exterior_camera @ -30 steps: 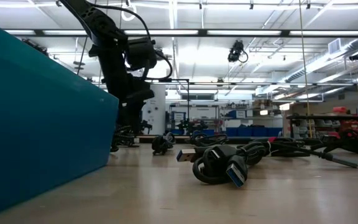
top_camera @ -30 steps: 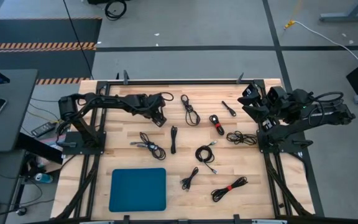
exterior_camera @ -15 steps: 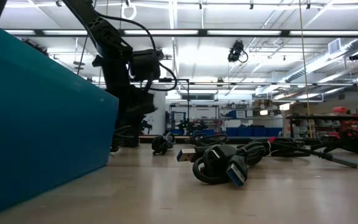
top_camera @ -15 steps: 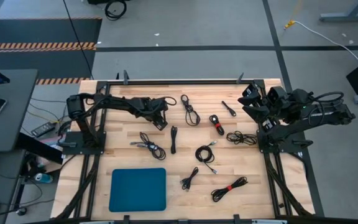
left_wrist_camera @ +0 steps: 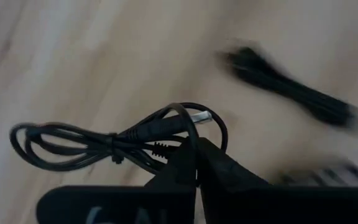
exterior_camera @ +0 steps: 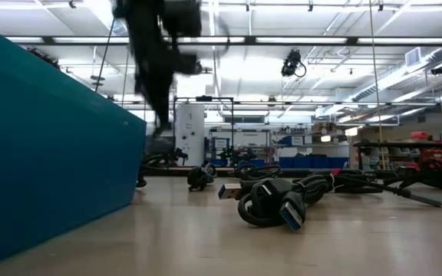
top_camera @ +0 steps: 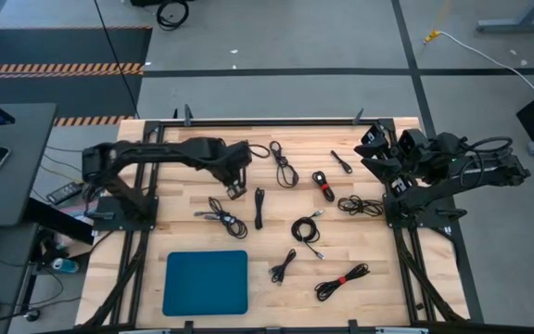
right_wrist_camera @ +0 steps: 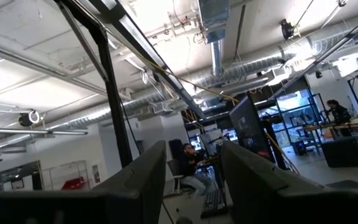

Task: Pick and place USB-C Cables
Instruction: Put the black charger cable into the blue bin

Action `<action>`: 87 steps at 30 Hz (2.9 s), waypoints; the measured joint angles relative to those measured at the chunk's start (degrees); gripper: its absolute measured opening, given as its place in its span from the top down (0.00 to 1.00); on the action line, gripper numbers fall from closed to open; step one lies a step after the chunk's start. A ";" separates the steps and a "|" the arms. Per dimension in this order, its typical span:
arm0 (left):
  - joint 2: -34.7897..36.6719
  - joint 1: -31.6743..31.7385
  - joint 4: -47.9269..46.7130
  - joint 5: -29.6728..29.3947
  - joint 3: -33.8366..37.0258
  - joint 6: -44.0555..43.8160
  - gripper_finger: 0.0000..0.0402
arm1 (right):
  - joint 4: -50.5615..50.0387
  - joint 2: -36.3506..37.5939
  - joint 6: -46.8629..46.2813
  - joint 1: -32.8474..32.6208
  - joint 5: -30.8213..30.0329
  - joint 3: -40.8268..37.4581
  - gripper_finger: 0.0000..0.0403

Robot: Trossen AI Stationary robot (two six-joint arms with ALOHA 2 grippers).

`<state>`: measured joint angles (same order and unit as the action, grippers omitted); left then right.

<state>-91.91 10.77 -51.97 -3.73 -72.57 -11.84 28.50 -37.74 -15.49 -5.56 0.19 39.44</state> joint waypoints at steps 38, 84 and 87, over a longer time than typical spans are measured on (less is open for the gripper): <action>-12.14 -50.76 2.03 11.70 -13.16 -60.75 0.99 | -1.19 0.42 0.04 0.11 -0.10 0.00 0.60; -12.57 -17.22 -9.13 4.58 -13.19 10.70 0.52 | -1.19 2.29 -0.92 0.11 0.87 0.00 0.60; -13.40 -17.25 -8.81 5.73 -13.21 11.14 0.51 | -1.19 2.29 -0.92 0.11 0.66 0.00 0.60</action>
<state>-105.31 -6.48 -60.78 2.00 -85.78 -0.70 27.31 -35.44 -16.40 -5.45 0.84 39.44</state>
